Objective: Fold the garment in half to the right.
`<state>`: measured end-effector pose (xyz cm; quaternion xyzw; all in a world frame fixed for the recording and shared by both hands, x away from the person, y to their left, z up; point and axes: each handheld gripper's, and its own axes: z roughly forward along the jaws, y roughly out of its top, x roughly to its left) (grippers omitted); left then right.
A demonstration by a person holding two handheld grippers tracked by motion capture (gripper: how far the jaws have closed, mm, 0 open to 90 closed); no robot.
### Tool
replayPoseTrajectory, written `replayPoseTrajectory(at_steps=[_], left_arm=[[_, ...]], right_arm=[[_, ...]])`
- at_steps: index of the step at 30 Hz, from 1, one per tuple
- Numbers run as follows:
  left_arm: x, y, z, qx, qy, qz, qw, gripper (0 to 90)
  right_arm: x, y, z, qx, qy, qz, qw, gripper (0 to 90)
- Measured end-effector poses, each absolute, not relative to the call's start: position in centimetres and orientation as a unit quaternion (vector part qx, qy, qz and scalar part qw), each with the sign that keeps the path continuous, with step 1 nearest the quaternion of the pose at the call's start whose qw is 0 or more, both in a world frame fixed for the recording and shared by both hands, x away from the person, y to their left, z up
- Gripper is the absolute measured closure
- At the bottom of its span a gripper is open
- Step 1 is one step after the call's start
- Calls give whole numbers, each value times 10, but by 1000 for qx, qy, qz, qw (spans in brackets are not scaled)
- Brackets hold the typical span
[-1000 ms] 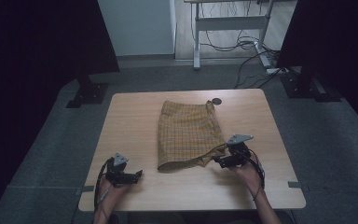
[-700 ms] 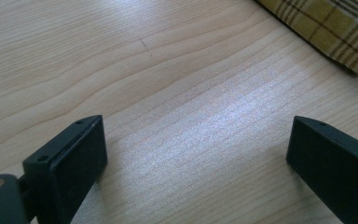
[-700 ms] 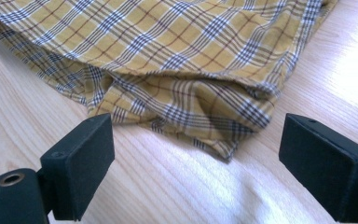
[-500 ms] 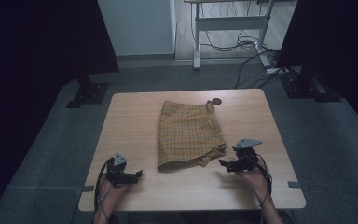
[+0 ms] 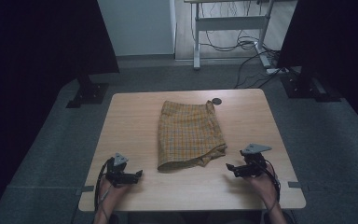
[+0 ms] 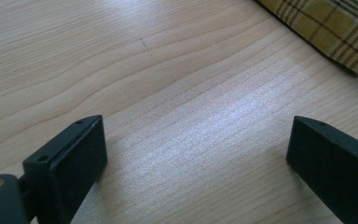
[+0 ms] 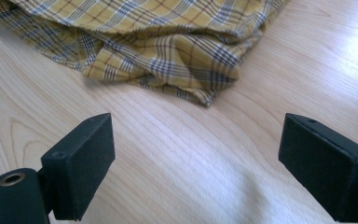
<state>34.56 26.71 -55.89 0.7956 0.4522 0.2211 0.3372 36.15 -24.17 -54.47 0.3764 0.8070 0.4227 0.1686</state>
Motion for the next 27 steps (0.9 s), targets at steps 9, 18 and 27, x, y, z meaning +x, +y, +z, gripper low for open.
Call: replayPoseTrajectory(at_steps=[9,18,27], left_arm=[[346,267,-559,795,453,221,337,52],[345,267,-559,795,453,222,337,52],[345,267,-559,795,453,222,337,52]], right_arm=[[348,-257,-548,387,800,424,174,102],[334,-272,-555,401,796,419,176,102],[323,-280,-571,415,805,387,172,101]])
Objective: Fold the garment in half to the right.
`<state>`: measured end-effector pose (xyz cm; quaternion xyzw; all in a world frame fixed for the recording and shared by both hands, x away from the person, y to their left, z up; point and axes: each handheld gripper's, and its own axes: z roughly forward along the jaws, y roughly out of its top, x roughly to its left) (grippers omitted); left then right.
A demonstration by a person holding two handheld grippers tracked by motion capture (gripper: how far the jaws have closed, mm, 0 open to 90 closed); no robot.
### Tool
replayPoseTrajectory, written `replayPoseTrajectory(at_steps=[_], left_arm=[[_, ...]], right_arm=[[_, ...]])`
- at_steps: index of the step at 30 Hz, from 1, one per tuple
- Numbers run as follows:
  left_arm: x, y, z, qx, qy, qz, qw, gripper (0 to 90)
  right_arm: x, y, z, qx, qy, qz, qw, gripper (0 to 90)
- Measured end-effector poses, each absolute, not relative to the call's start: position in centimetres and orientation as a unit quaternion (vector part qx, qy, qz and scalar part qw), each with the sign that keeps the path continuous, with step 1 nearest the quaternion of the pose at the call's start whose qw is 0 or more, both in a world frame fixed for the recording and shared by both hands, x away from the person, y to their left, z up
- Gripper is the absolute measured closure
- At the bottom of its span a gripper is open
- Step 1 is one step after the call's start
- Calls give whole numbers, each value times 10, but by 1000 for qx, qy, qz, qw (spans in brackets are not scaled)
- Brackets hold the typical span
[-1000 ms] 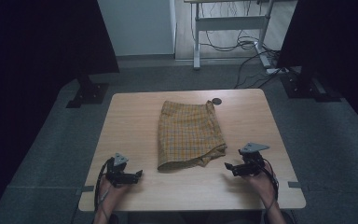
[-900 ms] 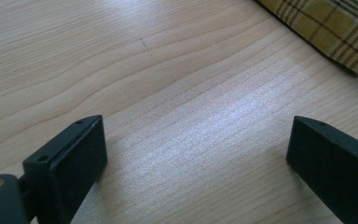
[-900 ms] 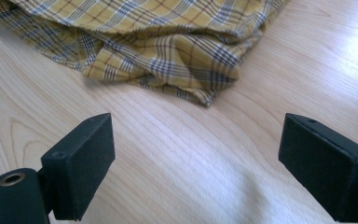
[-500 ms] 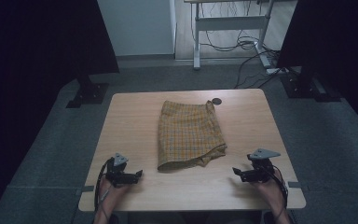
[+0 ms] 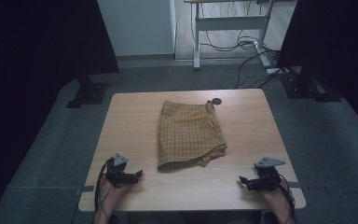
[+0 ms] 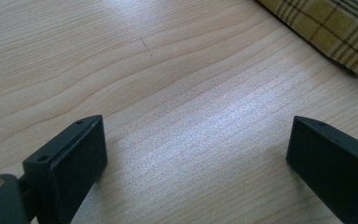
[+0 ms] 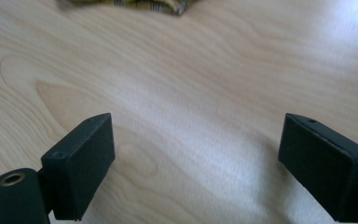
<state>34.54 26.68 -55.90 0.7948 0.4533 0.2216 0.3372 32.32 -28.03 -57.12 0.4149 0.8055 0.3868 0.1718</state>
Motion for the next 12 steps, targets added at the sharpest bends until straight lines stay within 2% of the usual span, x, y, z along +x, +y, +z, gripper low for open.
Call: replayPoseTrajectory(at_steps=[12], left_arm=[[345,266,-559,795,453,221,337,50]], right_arm=[[318,-275,-574,413,810,371,190,74]])
